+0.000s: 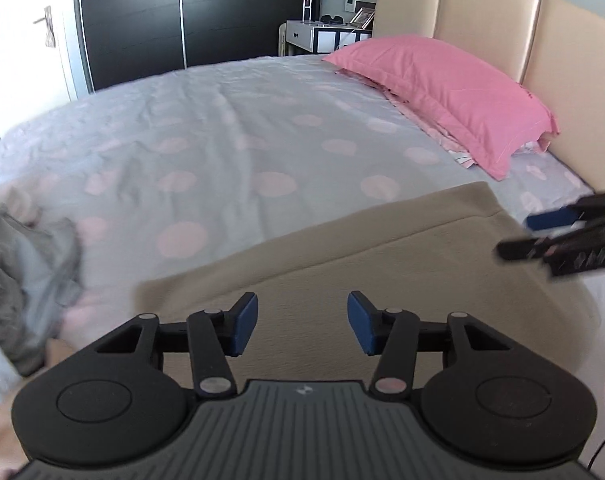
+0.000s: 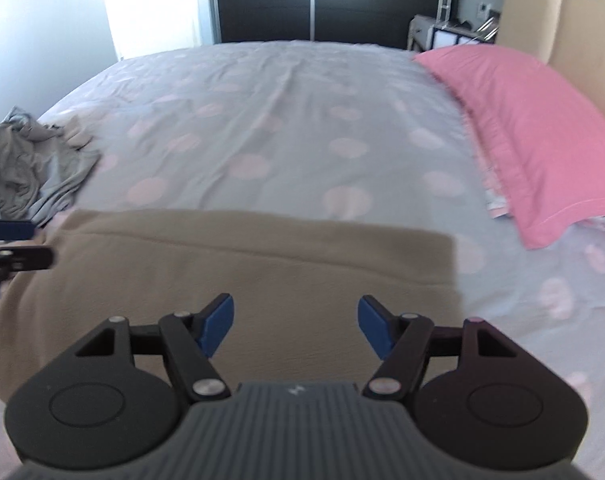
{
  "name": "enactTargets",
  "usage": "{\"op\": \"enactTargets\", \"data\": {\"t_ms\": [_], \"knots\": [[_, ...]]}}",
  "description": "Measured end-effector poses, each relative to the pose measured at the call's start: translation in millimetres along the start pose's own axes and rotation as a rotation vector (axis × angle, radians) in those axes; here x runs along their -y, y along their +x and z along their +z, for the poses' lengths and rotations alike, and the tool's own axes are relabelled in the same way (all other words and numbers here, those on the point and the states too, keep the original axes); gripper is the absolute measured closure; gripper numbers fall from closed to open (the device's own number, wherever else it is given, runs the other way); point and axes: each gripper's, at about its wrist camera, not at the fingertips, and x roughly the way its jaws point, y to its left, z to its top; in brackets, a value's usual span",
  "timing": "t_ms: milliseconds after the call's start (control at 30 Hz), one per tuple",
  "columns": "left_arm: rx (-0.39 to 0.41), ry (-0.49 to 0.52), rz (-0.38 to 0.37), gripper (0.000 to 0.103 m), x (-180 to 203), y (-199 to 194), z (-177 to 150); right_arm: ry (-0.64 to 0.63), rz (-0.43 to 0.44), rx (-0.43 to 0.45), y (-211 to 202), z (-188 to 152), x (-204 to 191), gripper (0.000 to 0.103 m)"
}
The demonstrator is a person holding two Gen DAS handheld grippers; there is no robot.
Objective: Fold clothes
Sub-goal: 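Smooth the folded hoodie flat with both grippers open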
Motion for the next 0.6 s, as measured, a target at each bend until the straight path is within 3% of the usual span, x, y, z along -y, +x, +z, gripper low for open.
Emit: {"op": "enactTargets", "data": {"t_ms": [200, 400, 600], "knots": [[-0.166, -0.075, 0.011, 0.065, -5.9, 79.8, -20.5, 0.031, -0.001, -0.180, 77.7, -17.6, -8.3, 0.035], [-0.122, -0.045, 0.036, 0.066, -3.6, 99.6, -39.9, 0.012, -0.039, -0.202, 106.4, -25.0, -16.5, 0.026], [-0.096, -0.073, 0.001, 0.065, -7.4, 79.6, -35.8, 0.020, -0.031, -0.199, 97.2, -23.7, -14.2, 0.027]]}}
